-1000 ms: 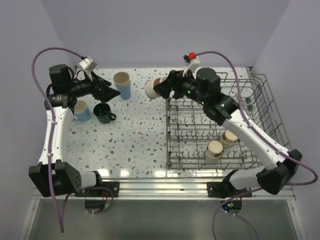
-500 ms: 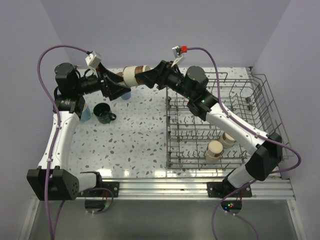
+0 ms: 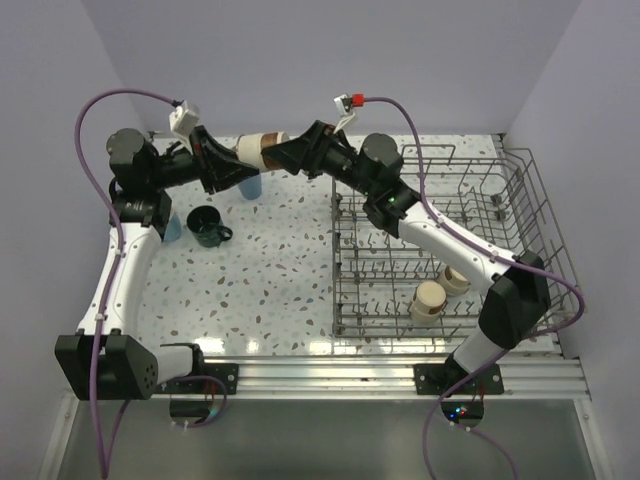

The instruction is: Unload the cups from the dish rack

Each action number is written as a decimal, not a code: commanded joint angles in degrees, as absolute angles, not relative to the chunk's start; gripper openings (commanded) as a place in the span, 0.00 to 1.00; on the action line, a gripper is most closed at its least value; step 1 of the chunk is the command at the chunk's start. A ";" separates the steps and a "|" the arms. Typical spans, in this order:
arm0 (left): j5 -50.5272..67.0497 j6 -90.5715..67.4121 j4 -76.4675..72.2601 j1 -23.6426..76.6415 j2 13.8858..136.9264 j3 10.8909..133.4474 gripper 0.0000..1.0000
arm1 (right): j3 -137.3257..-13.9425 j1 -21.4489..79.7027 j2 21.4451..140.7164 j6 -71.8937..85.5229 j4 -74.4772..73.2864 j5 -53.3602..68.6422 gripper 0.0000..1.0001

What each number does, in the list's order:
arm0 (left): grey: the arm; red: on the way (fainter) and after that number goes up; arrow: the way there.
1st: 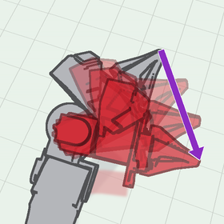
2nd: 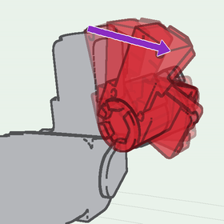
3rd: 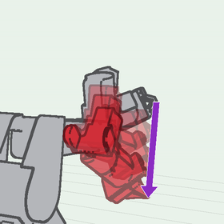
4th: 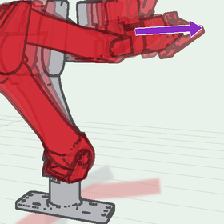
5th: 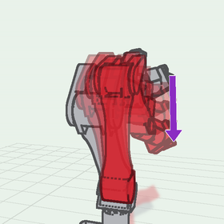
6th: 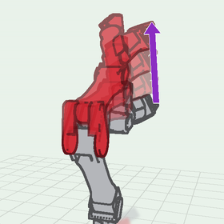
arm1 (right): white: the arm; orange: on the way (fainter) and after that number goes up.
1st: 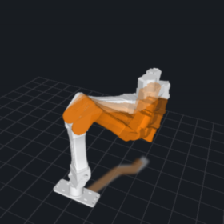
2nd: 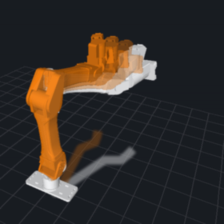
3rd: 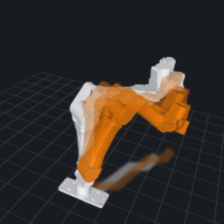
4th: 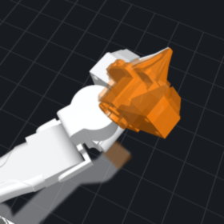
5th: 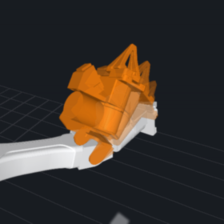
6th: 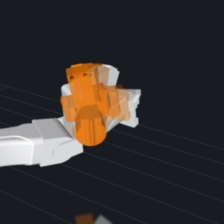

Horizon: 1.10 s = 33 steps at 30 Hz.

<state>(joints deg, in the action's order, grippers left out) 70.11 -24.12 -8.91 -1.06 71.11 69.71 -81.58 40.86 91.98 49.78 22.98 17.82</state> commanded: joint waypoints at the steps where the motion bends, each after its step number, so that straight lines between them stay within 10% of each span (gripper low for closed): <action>1: 72.59 -27.24 -15.64 -0.79 70.40 68.73 0.26 | -82.09 41.48 93.42 52.20 26.98 21.36 0.00; 3: 72.60 -26.55 -14.51 -0.79 70.31 68.73 0.01 | -81.91 41.40 93.60 52.12 26.72 21.45 0.00; 5: 71.20 -21.66 -8.22 -0.88 70.49 69.69 0.00 | -82.00 41.40 93.52 50.37 23.32 21.10 0.06; 7: 69.44 -14.02 -0.13 -0.79 71.01 71.36 0.00 | -82.00 41.31 91.77 46.17 18.13 17.43 0.56; 11: 49.92 18.21 29.04 2.53 71.98 74.28 0.00 | -80.34 41.40 85.98 37.37 1.89 6.19 0.98; 23: 1.01 39.81 42.63 22.82 78.39 67.78 0.00 | -81.74 38.15 71.64 22.33 -37.51 -26.80 0.98; 33: -14.94 41.39 47.63 33.13 89.47 67.85 0.00 | -73.39 27.96 62.40 21.89 -45.34 -29.62 0.98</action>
<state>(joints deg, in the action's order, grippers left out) -7.81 38.74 44.91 31.90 88.66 66.70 -74.37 29.95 63.72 23.24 -40.86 -26.72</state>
